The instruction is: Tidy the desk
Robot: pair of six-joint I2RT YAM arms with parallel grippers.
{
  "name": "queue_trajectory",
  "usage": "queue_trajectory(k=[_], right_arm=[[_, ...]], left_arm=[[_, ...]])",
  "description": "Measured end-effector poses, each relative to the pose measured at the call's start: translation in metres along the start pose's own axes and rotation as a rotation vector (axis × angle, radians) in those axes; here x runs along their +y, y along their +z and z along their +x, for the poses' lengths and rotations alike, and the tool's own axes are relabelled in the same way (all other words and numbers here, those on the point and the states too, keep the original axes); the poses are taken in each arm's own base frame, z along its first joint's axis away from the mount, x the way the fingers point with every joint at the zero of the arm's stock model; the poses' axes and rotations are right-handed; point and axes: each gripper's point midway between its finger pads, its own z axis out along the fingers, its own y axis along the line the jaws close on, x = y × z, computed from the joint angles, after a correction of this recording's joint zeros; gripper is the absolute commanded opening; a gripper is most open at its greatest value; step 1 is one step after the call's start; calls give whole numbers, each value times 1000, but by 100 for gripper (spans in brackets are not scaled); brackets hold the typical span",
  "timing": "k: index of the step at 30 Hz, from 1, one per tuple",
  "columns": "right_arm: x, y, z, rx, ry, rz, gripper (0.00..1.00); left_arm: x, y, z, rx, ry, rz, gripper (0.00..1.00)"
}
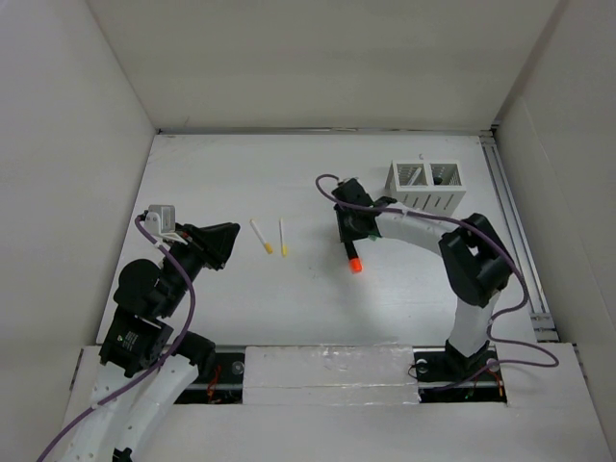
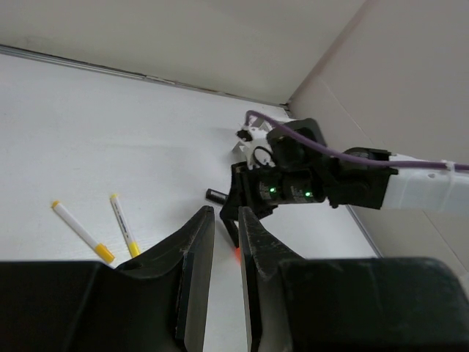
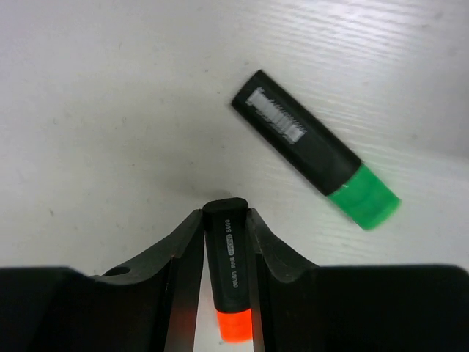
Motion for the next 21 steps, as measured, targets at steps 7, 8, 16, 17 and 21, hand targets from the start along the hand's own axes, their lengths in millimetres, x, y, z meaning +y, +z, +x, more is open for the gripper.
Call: queue_trajectory(k=[7,8,16,17,21], right_arm=[[-25,-55,-53,-199,190,-96,0],[-26,-63,-61,-231,215,-113,0],[-41,-97,-86,-342,323,-197,23],[-41,-95,-84,-333,321,-194,28],[-29,-72,-62,-250,293,-162,41]], left_arm=[[0,0,0,-1,0,1,17],[0,-1,0,-2,0,1,17],[-1,-1,-1,-5,0,3,17],[-1,-1,-1,-5,0,3,17],[-1,-1,-1,-5,0,3,17]])
